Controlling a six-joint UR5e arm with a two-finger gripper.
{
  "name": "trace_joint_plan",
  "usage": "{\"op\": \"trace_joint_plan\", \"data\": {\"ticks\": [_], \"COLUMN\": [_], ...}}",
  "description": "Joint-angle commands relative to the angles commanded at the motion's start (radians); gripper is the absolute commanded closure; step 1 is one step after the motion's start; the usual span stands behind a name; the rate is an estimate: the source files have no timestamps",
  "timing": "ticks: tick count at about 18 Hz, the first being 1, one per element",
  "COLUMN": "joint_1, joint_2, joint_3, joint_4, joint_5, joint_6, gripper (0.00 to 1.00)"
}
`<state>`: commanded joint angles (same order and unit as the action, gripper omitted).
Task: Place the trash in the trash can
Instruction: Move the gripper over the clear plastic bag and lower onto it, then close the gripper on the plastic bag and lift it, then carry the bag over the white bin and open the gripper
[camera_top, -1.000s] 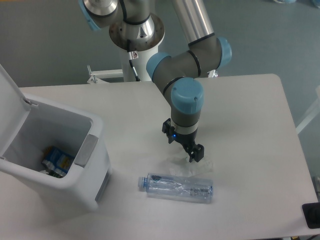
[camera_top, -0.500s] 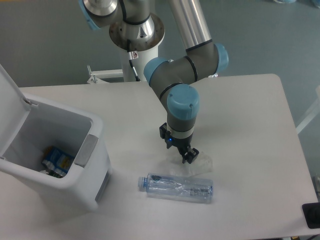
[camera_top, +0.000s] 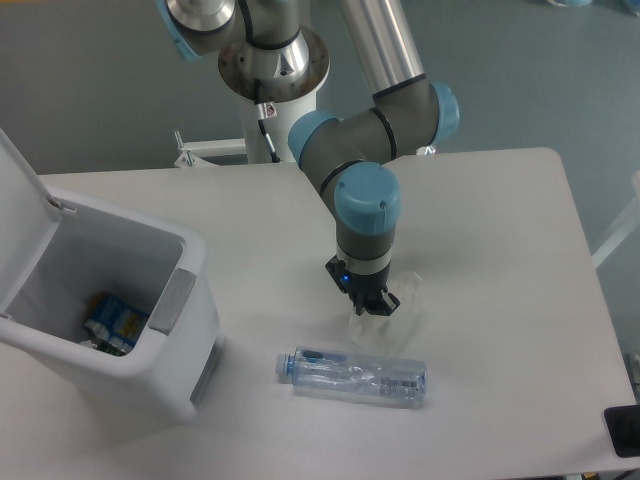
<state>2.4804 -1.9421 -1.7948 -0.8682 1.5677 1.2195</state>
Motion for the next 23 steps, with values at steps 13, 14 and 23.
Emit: {"op": "trace_joint_plan", "data": {"ticks": [13, 14, 23], "joint_1": [0.017, 0.014, -0.064], "joint_2": [0.155, 0.160, 0.187], "joint_3": [0.101, 0.135, 0.414], "joint_4": [-0.029, -0.026, -0.025], "joint_5": [-0.090, -0.145, -0.336], "joint_6": [-0.370, -0.515, -1.023], "gripper": [1.00, 1.00, 1.00]}}
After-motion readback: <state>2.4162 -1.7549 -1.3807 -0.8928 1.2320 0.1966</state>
